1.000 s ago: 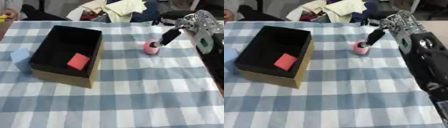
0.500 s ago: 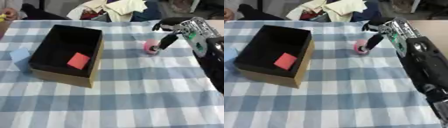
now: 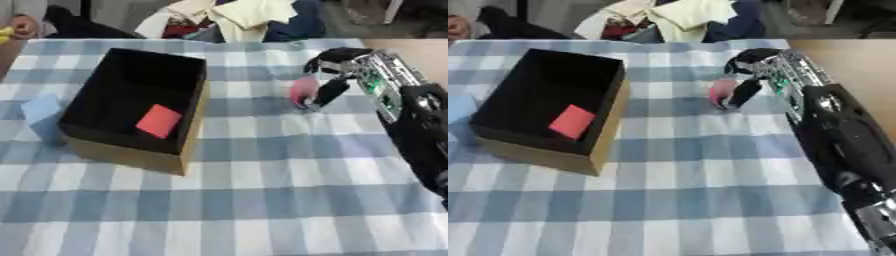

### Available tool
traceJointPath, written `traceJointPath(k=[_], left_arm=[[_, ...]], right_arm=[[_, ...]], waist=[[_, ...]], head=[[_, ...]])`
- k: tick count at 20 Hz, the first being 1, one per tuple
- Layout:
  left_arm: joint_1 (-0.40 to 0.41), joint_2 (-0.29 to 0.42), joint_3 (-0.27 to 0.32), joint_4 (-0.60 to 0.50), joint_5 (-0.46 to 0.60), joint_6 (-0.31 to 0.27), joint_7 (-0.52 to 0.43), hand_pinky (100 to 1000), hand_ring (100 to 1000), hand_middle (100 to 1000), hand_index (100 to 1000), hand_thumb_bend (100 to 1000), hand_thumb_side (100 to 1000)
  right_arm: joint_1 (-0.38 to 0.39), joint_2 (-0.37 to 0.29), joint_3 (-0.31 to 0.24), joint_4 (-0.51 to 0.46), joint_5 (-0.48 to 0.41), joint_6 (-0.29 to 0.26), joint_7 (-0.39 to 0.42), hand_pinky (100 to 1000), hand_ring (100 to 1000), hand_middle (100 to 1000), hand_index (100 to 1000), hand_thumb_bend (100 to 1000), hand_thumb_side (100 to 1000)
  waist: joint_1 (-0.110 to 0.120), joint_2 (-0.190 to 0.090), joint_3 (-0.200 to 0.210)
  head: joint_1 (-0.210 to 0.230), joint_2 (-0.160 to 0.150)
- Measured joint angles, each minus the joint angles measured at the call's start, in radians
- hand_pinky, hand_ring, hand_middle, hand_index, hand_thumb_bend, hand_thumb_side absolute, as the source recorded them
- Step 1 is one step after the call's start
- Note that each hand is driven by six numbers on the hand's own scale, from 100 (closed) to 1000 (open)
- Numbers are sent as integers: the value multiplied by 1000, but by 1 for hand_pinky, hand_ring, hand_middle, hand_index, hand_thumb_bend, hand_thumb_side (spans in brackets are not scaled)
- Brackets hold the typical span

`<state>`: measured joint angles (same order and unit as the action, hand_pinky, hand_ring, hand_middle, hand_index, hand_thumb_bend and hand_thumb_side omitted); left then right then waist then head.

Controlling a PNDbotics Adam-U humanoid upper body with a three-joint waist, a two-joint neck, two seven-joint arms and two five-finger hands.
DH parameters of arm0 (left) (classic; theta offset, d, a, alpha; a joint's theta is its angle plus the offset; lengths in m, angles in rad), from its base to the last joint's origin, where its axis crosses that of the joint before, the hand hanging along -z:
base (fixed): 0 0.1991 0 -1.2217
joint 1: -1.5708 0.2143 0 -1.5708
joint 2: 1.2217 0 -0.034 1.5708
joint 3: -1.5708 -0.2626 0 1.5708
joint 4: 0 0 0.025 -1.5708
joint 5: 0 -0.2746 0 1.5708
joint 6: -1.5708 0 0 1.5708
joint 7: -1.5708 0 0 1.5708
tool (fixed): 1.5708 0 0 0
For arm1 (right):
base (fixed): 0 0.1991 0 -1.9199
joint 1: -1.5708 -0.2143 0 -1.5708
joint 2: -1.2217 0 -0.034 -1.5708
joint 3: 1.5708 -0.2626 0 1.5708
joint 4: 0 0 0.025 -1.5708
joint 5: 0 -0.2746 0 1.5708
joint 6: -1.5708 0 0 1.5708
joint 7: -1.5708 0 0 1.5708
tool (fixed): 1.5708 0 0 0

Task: Pick up objects on the table and place them in the box.

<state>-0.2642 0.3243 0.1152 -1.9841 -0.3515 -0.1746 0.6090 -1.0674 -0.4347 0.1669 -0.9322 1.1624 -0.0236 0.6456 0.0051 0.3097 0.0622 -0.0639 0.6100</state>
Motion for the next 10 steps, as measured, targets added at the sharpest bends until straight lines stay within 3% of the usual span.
traceJointPath(k=[10], left_arm=[[0, -5, 0, 0, 0, 3, -6, 456, 686, 620, 792, 100, 774]], right_arm=[[0, 6, -10, 18, -6, 4, -7, 902, 904, 813, 847, 100, 392]], waist=[[0, 0, 0]], head=[[0, -4]])
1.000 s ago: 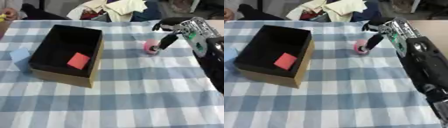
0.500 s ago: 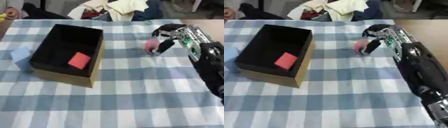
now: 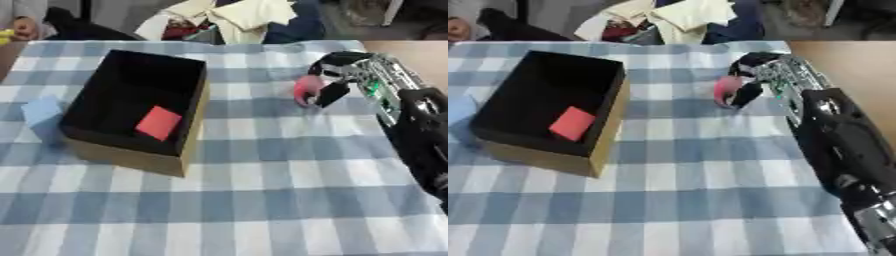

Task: Pick up objects on the table and place them in the box.

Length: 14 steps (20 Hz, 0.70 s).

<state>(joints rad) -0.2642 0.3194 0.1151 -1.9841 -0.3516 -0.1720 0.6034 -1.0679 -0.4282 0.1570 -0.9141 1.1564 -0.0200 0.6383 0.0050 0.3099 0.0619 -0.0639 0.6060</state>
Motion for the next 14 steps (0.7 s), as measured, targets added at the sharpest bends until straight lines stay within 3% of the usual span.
traceJointPath(k=[6, 14], left_arm=[[0, -3, 0, 0, 0, 1, -5, 455, 686, 621, 792, 100, 775], [0, -3, 0, 0, -1, 1, -8, 455, 687, 621, 792, 100, 770]], right_arm=[[0, 0, 4, -23, -32, -4, -4, 890, 888, 790, 798, 100, 321], [0, -1, 18, -81, -68, -11, 5, 883, 879, 772, 782, 100, 100]], waist=[[-1, 0, 0], [-5, 0, -3]], head=[[0, 0], [0, 0]])
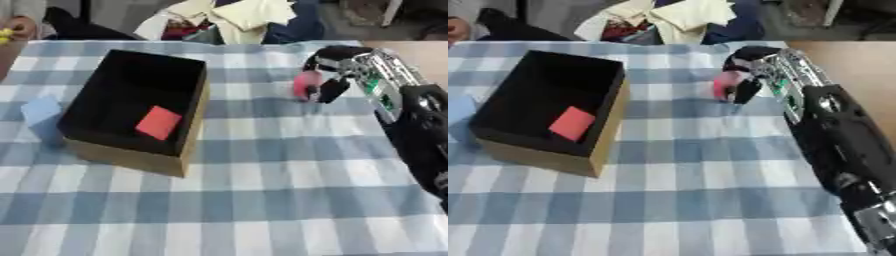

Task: Pick up objects on the table and place them in the box.

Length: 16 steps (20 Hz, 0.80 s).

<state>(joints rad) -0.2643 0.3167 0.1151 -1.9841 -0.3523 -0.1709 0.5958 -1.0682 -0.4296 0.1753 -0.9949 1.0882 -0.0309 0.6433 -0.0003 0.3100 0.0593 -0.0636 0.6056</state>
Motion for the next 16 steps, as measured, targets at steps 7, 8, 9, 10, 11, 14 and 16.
traceJointPath(k=[7, 8, 9, 10, 11, 14, 16], left_arm=[[-1, 0, 0, 0, 0, 0, 0, 456, 688, 622, 792, 100, 770], [-1, 0, 0, 0, 0, 0, 0, 456, 688, 622, 792, 100, 770], [-1, 0, 0, 0, 0, 0, 0, 456, 688, 622, 792, 100, 769], [-1, 0, 0, 0, 0, 0, 0, 456, 688, 622, 792, 100, 769], [-1, 0, 0, 0, 0, 0, 0, 456, 688, 622, 792, 100, 770], [-1, 0, 0, 0, 0, 0, 0, 456, 688, 622, 792, 100, 769], [-1, 0, 0, 0, 0, 0, 0, 456, 688, 623, 792, 100, 769]], right_arm=[[-14, -12, 19, -74, -31, 0, 13, 866, 863, 747, 743, 100, 100], [-17, -15, 22, -87, -34, 1, 15, 865, 863, 746, 741, 100, 100], [-21, -16, 23, -99, -39, 2, 16, 863, 861, 745, 740, 100, 100], [-24, -18, 26, -113, -45, 3, 17, 863, 861, 745, 740, 100, 100], [-27, -18, 29, -129, -50, 4, 18, 863, 861, 747, 741, 100, 100], [-47, -20, 42, -180, -77, 1, 29, 863, 861, 749, 744, 100, 100], [-68, -20, 54, -217, -100, 1, 42, 862, 860, 750, 746, 100, 100]], waist=[[-2, 0, -4], [-2, -1, -4], [-2, -1, -4], [-2, -1, -4], [-2, -1, -4], [-2, -2, -4], [-2, -2, -5]], head=[[0, 0], [0, -1], [0, -1], [0, -1], [0, -1], [0, 0], [0, 0]])
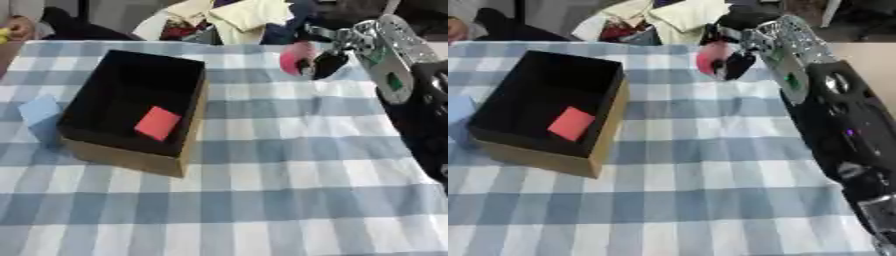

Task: Pick up objects on the table and place them in the box.

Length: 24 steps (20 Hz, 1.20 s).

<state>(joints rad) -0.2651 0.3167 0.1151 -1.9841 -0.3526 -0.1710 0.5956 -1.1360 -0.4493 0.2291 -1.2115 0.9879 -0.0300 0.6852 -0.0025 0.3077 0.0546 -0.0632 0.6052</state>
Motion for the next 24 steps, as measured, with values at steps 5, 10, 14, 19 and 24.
traceJointPath(k=[5, 10, 14, 19, 24], left_arm=[[-1, 0, 0, 0, 0, -1, -2, 456, 688, 623, 792, 100, 769], [-2, 0, 0, 0, 0, -3, -4, 457, 689, 623, 792, 100, 770], [-5, 0, 0, 0, 0, -3, -5, 457, 688, 623, 792, 100, 769], [-8, 0, -4, 0, 1, -3, -9, 457, 688, 623, 792, 100, 769], [-9, 0, -7, 0, 6, -5, -13, 457, 689, 623, 791, 100, 770]], right_arm=[[-61, 16, 38, -79, -58, 6, 41, 853, 855, 756, 749, 100, 100], [-112, 68, 78, -131, -94, 13, 83, 848, 851, 762, 751, 100, 100], [-139, 121, 100, -150, -102, 15, 105, 837, 840, 761, 750, 100, 100], [-155, 209, 120, -150, -91, 13, 116, 830, 835, 759, 750, 100, 100], [-159, 301, 137, -111, -42, 5, 116, 830, 836, 757, 748, 100, 100]], waist=[[-2, -1, 0], [-6, -6, 7], [-7, -7, 12], [-7, -10, 21], [-7, -10, 33]], head=[[0, 0], [0, 0], [0, 0], [-5, 0], [-17, 0]])
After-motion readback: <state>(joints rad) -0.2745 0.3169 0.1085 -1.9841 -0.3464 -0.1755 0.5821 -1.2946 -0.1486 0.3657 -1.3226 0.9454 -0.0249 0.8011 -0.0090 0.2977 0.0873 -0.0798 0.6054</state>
